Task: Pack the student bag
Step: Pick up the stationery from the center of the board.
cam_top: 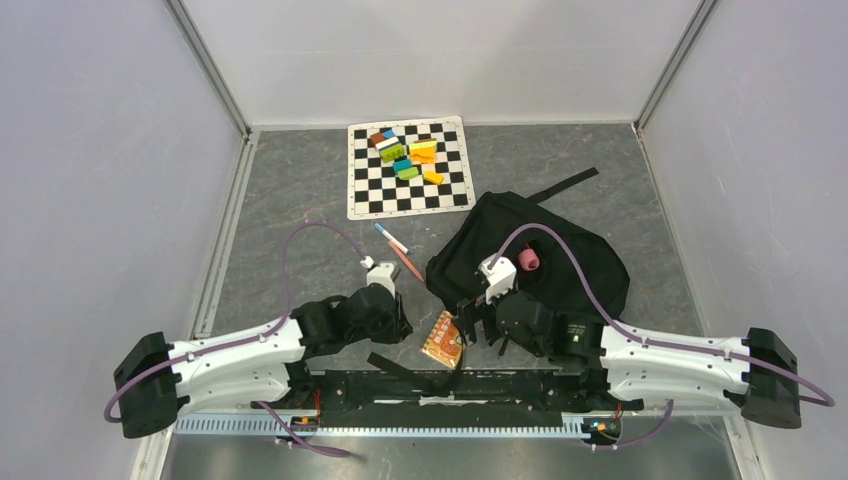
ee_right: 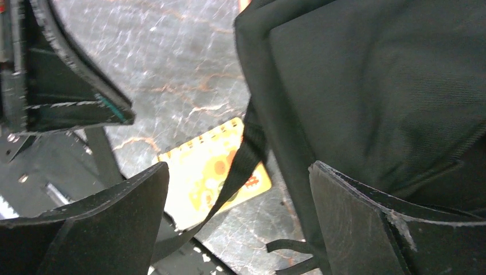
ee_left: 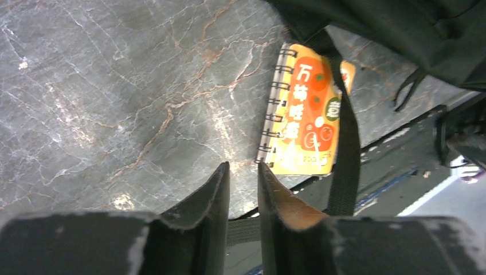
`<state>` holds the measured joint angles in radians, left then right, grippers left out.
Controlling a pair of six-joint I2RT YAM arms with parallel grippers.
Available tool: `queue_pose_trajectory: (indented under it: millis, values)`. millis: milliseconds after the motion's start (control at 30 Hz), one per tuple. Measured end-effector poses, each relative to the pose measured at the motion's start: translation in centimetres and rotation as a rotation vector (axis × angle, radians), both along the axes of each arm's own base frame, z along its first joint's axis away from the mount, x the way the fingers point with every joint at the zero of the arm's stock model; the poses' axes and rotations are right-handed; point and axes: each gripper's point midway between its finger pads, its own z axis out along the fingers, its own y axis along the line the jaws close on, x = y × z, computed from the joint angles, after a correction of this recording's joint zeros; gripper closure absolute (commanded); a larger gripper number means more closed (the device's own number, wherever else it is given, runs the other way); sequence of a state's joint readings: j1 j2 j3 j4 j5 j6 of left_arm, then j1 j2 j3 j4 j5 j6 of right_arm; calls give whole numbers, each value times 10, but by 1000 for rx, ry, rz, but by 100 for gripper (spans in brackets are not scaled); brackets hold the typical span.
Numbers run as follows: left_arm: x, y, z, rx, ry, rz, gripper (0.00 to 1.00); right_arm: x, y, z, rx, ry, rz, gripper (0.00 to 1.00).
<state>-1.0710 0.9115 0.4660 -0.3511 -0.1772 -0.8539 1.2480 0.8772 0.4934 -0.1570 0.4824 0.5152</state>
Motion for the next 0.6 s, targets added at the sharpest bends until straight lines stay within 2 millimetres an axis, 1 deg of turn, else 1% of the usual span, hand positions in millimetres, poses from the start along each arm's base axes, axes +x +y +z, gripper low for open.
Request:
queue_pose_trajectory:
  millis: [100, 133, 233, 300, 400, 433, 500, 600]
  values:
    - [-1, 2, -10, 32, 23, 6, 45, -12, 10, -7, 16, 58, 59, 8]
    - [-1, 2, -12, 35, 28, 11, 42, -18, 17, -8, 45, 84, 84, 8]
    - [-1, 1, -14, 21, 34, 28, 39, -38, 33, -19, 97, 148, 157, 8]
    - [0, 0, -14, 6, 37, 37, 32, -51, 43, -29, 94, 188, 202, 8]
    - [1, -3, -13, -12, 39, 49, 20, -64, 53, -46, 66, 238, 237, 8]
    - [1, -4, -13, -19, 40, 53, 18, -67, 53, -54, 48, 256, 237, 8]
    - [2, -5, -12, -29, 40, 60, 18, -67, 52, -63, 29, 276, 222, 12]
    - [3, -4, -11, -27, 36, 69, 17, -63, 47, -67, 22, 286, 166, 15]
